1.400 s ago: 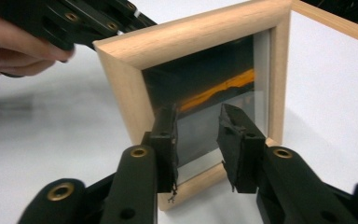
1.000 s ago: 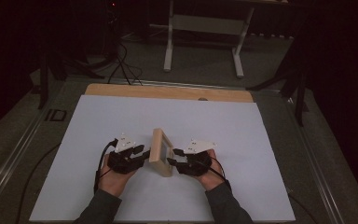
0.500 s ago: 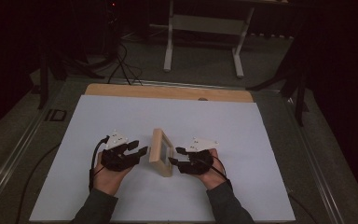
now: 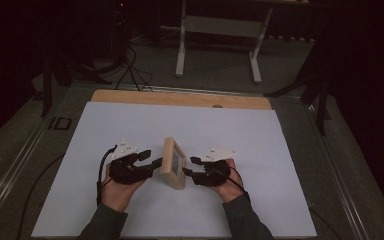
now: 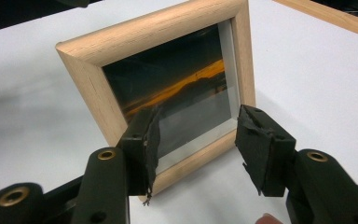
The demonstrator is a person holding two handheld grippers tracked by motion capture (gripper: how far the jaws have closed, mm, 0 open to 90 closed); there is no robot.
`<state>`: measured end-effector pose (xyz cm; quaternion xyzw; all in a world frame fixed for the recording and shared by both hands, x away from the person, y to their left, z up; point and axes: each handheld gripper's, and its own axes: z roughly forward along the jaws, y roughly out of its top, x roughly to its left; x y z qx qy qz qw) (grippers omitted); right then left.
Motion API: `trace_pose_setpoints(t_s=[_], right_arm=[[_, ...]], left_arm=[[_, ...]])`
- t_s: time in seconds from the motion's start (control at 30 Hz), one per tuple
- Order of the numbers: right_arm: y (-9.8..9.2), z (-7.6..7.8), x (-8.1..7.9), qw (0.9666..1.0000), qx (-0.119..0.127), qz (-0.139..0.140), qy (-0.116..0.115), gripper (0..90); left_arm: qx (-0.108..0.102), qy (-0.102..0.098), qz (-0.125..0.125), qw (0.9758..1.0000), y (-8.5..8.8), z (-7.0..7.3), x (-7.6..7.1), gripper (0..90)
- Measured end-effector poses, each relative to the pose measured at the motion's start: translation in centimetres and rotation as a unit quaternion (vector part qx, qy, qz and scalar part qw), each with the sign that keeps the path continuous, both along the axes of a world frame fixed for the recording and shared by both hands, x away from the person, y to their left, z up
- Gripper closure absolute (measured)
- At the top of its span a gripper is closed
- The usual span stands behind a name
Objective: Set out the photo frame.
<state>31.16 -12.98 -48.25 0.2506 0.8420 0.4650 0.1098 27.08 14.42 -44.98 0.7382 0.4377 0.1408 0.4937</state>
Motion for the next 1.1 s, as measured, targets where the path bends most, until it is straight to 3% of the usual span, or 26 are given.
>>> trace_pose_setpoints(t_s=[0.2, 0.47, 1.1], right_arm=[[-0.1, 0.1, 0.0, 1.0000, 0.002, -0.002, 0.000, 48.6], [-0.3, 0.2, 0.1, 1.0000, 0.003, -0.005, -0.002, 48.4], [-0.7, 0.4, 0.2, 0.9999, 0.008, -0.011, -0.004, 48.0]], left_arm=[[0.008, 0.001, -0.014, 0.9999, -0.9, 0.1, -0.2, 40.1], [0.018, -0.001, -0.016, 0.9997, -1.9, 0.1, -0.5, 27.1], [0.040, 0.036, -0.014, 0.9985, -3.8, -2.1, -0.1, 28.2]])
